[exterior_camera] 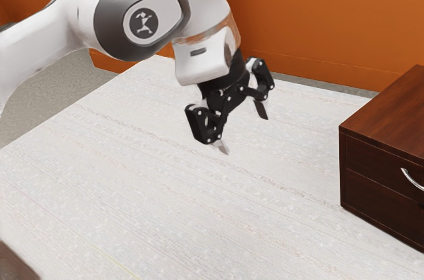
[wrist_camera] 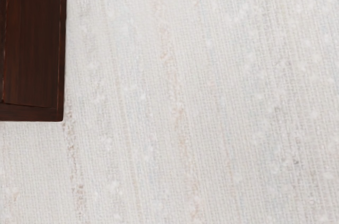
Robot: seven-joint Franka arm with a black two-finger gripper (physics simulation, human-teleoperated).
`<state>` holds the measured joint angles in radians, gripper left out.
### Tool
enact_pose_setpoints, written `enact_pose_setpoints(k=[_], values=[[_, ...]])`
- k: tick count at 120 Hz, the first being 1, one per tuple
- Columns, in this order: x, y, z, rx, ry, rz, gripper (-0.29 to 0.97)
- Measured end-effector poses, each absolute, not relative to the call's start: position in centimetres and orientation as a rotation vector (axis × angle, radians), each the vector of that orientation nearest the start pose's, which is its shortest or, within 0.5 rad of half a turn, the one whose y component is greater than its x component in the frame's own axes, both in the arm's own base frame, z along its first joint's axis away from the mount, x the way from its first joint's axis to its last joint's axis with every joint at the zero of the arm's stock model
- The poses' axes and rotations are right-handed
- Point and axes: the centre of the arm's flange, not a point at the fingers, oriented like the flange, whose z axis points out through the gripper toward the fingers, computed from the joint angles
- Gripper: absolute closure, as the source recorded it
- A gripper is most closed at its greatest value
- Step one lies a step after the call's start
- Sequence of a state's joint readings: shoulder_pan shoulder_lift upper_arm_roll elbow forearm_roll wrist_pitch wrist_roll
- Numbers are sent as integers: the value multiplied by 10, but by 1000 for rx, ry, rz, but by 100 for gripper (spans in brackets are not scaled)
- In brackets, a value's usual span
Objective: Pull the drawer handle with one arm to open the drawer
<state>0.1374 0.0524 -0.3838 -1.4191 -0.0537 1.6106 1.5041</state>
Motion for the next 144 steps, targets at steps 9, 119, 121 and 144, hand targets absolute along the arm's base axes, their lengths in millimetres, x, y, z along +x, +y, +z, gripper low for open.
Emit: enact_pose_setpoints(k=[9,119,121,144], values=[[563,-155,668,-1891,2445,-287,0],[607,-303,610,-1545,2536,-696,49],[607,-305,609,-1544,2536,-700,49],[615,-320,600,-1554,2529,-744,51]])
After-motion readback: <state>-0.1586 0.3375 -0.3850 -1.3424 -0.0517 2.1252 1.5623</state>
